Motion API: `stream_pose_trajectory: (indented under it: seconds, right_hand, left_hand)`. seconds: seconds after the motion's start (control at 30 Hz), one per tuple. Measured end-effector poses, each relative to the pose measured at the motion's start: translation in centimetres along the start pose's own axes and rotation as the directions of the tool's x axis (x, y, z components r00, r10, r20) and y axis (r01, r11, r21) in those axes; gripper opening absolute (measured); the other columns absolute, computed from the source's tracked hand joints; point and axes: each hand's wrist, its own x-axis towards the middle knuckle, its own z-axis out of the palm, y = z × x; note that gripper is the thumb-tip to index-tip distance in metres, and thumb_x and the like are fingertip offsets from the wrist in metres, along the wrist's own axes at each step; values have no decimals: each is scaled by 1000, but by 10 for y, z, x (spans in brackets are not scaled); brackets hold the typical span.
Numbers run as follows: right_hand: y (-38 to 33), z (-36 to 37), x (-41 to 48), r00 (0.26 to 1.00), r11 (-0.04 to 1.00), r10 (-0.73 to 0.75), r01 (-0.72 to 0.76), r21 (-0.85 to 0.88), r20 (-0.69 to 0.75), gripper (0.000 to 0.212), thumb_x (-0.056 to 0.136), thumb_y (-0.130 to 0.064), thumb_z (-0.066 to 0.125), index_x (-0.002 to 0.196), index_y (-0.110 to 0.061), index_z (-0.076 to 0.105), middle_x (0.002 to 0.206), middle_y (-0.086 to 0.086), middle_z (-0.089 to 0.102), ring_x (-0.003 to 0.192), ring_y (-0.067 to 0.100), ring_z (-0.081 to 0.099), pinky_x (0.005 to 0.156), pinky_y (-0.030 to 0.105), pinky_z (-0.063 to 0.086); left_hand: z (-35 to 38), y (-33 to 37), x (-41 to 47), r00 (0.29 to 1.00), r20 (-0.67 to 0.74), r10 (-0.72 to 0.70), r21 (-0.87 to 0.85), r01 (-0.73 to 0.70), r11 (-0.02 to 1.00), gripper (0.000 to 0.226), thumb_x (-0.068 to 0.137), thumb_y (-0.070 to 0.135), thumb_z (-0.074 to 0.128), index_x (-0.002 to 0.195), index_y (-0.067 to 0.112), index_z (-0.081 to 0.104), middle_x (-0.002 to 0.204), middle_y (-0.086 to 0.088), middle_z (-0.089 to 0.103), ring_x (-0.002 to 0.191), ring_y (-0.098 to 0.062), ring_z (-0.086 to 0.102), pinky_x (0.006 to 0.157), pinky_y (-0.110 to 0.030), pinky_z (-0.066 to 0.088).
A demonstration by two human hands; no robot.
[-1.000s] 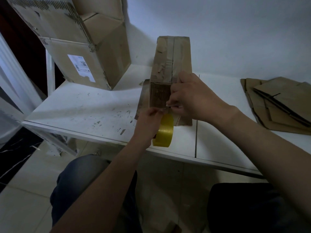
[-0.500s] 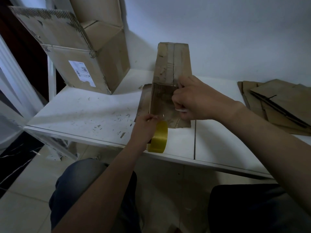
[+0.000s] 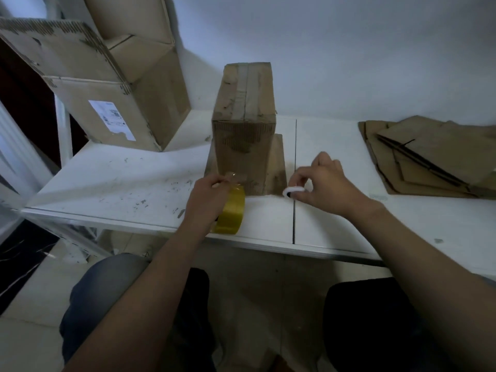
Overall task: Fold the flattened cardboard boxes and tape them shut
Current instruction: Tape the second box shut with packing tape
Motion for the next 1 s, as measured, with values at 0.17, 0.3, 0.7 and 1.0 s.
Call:
stream_pose_trajectory:
  seconds: [0.17, 0.3, 0.7, 1.0]
  right_hand:
    - [21, 31, -18, 948, 963, 266, -270, -1, 173, 11, 85, -43, 76, 93, -40, 69, 92, -11, 68, 107, 18, 45, 81, 32, 30]
    - [18, 40, -22, 946, 956, 285, -268, -123, 153, 22, 90, -38, 70, 111, -32, 73, 108, 0, 61, 111, 25, 41, 83, 32, 34]
    - [-67, -17, 65, 931, 999, 27, -37, -21, -364, 55, 99, -59, 39, 142, -25, 48, 144, 6, 39, 126, 26, 38, 99, 37, 39]
    - [-74, 1, 108, 914, 976, -141, 63, -210, -380, 50, 97, -65, 35, 125, -39, 67, 127, -11, 60, 107, 31, 45, 79, 41, 45]
  left_hand:
    - [4, 4, -6, 1000, -1, 22, 22, -22, 1000, 25, 92, 54, 58, 103, 34, 69, 103, 9, 63, 99, -22, 59, 96, -51, 51]
    - [8, 9, -10, 1000, 6, 22, 13, -22, 1000, 17, 93, 51, 59, 99, 37, 66, 105, 7, 62, 102, -24, 58, 98, -52, 50]
    - [-16, 19, -7, 998, -56, 9, -71, -13, 997, 17, 97, 47, 59, 89, 33, 57, 89, 18, 51, 101, -25, 54, 98, -47, 48]
    - [-32, 11, 3, 997, -71, 24, -66, -29, 997, 22, 98, 46, 56, 110, 29, 65, 96, 16, 57, 100, -24, 58, 98, -55, 50]
